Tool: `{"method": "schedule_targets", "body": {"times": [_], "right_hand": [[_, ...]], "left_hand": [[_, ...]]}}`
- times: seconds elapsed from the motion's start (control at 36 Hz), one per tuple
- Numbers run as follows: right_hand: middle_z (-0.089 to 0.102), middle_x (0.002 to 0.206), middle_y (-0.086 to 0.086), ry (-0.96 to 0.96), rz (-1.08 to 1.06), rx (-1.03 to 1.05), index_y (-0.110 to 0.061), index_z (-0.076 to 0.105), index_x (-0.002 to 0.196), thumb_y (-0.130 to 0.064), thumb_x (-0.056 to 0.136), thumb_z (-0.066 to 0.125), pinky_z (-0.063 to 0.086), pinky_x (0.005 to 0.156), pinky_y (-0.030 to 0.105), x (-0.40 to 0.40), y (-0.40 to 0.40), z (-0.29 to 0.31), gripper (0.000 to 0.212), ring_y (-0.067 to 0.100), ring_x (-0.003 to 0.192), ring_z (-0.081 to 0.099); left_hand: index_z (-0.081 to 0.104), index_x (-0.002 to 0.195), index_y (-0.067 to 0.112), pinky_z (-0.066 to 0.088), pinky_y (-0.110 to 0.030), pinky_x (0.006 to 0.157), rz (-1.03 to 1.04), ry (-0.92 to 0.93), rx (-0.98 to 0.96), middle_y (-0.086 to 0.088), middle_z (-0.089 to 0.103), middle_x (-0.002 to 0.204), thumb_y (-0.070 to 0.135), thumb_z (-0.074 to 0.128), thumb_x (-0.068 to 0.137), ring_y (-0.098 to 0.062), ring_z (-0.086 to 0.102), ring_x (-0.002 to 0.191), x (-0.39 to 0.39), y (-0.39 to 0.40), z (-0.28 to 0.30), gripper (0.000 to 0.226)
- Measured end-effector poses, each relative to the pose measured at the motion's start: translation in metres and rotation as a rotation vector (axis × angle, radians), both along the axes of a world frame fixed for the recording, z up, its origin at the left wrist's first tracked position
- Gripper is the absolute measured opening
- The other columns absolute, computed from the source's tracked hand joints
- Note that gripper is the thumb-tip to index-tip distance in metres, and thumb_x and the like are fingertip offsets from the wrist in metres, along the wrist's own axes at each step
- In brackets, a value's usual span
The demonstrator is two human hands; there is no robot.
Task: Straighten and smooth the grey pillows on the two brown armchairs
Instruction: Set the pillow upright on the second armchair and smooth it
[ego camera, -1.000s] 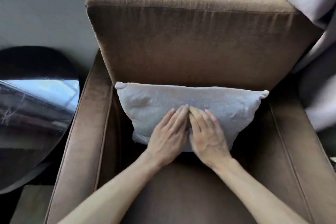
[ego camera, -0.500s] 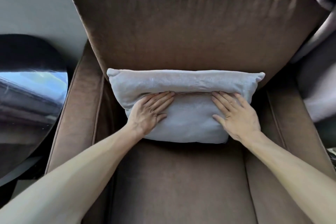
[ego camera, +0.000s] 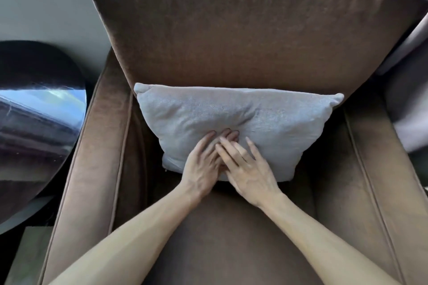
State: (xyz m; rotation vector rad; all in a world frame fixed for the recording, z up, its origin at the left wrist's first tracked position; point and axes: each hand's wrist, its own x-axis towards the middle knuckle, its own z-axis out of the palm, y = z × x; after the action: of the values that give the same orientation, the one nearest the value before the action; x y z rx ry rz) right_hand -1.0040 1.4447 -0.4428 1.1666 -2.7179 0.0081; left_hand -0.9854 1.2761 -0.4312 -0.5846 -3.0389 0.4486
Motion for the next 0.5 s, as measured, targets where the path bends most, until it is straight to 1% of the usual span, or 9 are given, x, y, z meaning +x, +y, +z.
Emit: {"method": "schedule_targets", "body": {"times": [0.06, 0.11, 0.17, 0.19, 0.31, 0.36, 0.44, 0.47, 0.5], "right_hand": [[0.026, 0.169, 0.003, -0.011, -0.002, 0.056, -0.015, 0.03, 0.161, -0.029, 0.097, 0.06, 0.021, 0.126, 0.046, -0.023, 0.007, -0.012, 0.072, 0.019, 0.149, 0.039], [0.022, 0.168, -0.002, -0.045, 0.019, 0.125, -0.016, 0.028, 0.161, -0.038, 0.1, 0.053, 0.016, 0.127, 0.039, -0.047, 0.025, -0.017, 0.07, 0.017, 0.153, 0.033], [0.029, 0.165, -0.004, -0.077, 0.003, 0.161, -0.016, 0.033, 0.159, -0.046, 0.099, 0.044, 0.019, 0.125, 0.035, -0.064, 0.045, -0.018, 0.067, 0.015, 0.151, 0.036], [0.031, 0.164, -0.005, -0.11, -0.022, 0.193, -0.017, 0.035, 0.158, -0.048, 0.099, 0.039, 0.02, 0.124, 0.034, -0.068, 0.053, -0.017, 0.067, 0.015, 0.149, 0.038], [0.034, 0.164, -0.006, -0.199, -0.115, 0.291, -0.017, 0.032, 0.159, -0.047, 0.1, 0.031, 0.024, 0.122, 0.035, -0.064, 0.088, -0.02, 0.066, 0.015, 0.148, 0.041], [0.035, 0.165, -0.003, -0.199, -0.156, 0.324, -0.016, 0.029, 0.159, -0.046, 0.1, 0.03, 0.026, 0.121, 0.038, -0.057, 0.106, -0.02, 0.066, 0.019, 0.147, 0.043], [0.034, 0.166, 0.001, -0.159, -0.19, 0.357, -0.012, 0.029, 0.159, -0.045, 0.1, 0.029, 0.022, 0.124, 0.045, -0.042, 0.129, -0.019, 0.068, 0.022, 0.147, 0.042], [0.033, 0.166, 0.002, -0.153, -0.206, 0.367, -0.011, 0.028, 0.159, -0.045, 0.1, 0.029, 0.021, 0.125, 0.049, -0.037, 0.132, -0.017, 0.068, 0.022, 0.149, 0.039], [0.032, 0.167, 0.003, -0.141, -0.222, 0.368, -0.011, 0.028, 0.16, -0.045, 0.101, 0.029, 0.02, 0.124, 0.054, -0.03, 0.132, -0.016, 0.068, 0.022, 0.151, 0.037]], "left_hand": [[-0.028, 0.152, 0.014, -0.025, -0.042, 0.117, 0.002, -0.012, -0.05, 0.0, -0.038, 0.159, 0.052, 0.017, 0.103, -0.017, -0.031, 0.147, -0.02, -0.013, -0.004, 0.076], [-0.026, 0.152, 0.015, -0.024, -0.038, 0.117, -0.017, -0.037, -0.097, 0.003, -0.034, 0.158, 0.058, 0.016, 0.103, -0.011, -0.025, 0.149, -0.036, -0.023, -0.005, 0.078], [-0.023, 0.154, 0.017, -0.019, -0.033, 0.118, -0.034, -0.081, -0.09, 0.009, -0.029, 0.159, 0.054, 0.015, 0.104, -0.007, -0.015, 0.152, -0.043, -0.03, -0.005, 0.074], [-0.022, 0.155, 0.018, -0.018, -0.03, 0.119, -0.041, -0.112, -0.078, 0.011, -0.028, 0.16, 0.052, 0.013, 0.105, -0.005, -0.014, 0.152, -0.045, -0.032, -0.005, 0.07], [-0.022, 0.156, 0.02, -0.02, -0.027, 0.12, -0.045, -0.199, -0.089, 0.013, -0.029, 0.16, 0.045, 0.008, 0.107, -0.002, -0.021, 0.148, -0.033, -0.05, -0.015, 0.062], [-0.017, 0.157, 0.021, -0.018, -0.028, 0.121, -0.032, -0.203, -0.043, 0.012, -0.026, 0.161, 0.045, 0.015, 0.108, -0.002, -0.02, 0.146, -0.026, -0.066, -0.018, 0.064], [0.0, 0.16, 0.017, -0.009, -0.032, 0.125, -0.054, -0.118, 0.013, 0.008, -0.006, 0.167, 0.038, 0.033, 0.106, -0.006, -0.004, 0.152, -0.015, -0.078, -0.013, 0.067], [0.009, 0.16, 0.015, 0.0, -0.034, 0.126, -0.086, -0.111, 0.055, 0.004, 0.004, 0.168, 0.03, 0.038, 0.103, -0.009, 0.004, 0.154, -0.01, -0.075, -0.009, 0.066], [0.024, 0.158, 0.012, 0.012, -0.037, 0.125, -0.13, -0.109, 0.118, 0.0, 0.019, 0.167, 0.024, 0.043, 0.098, -0.014, 0.017, 0.154, -0.005, -0.07, -0.003, 0.064]]}}
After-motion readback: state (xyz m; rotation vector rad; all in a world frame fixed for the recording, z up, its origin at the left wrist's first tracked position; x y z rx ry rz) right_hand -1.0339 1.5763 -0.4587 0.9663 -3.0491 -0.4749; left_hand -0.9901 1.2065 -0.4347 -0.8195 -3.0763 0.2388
